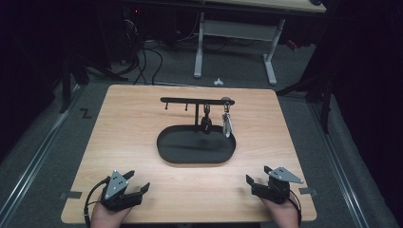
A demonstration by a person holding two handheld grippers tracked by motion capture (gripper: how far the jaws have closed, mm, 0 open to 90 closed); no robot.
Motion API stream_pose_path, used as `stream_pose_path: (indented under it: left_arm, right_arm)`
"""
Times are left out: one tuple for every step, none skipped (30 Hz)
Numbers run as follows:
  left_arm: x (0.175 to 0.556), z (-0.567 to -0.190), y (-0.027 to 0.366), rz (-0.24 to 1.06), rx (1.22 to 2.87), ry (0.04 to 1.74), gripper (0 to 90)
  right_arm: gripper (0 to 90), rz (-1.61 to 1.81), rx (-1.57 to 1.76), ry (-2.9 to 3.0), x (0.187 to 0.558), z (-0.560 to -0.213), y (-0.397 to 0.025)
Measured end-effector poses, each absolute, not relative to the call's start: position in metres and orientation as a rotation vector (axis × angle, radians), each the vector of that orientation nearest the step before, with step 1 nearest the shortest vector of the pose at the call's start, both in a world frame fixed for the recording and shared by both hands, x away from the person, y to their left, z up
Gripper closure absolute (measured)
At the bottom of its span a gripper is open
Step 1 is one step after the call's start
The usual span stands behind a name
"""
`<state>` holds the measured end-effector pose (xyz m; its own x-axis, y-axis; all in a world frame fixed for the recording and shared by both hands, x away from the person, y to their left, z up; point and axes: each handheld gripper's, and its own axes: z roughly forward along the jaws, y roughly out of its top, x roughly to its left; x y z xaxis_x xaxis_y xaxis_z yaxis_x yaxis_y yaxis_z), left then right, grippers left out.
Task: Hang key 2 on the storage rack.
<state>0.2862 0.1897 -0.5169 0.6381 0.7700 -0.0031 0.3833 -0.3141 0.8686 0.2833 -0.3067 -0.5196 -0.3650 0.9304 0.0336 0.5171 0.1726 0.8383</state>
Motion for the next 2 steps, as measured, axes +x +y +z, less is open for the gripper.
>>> stream_pose_path:
  left_arm:
    - [0.2863,-0.5161,0.1901,0.525,1.927,0.906,27.9]
    - [0.2861,-0.5154,0.1902,0.529,1.926,0.903,28.0]
  right_arm:
    - [17.0,1.087,1.367,1.957,0.2837,-0.5204,-0.3068]
    - [16.9,1.082,1.371,1.957,0.2841,-0.521,-0.3072]
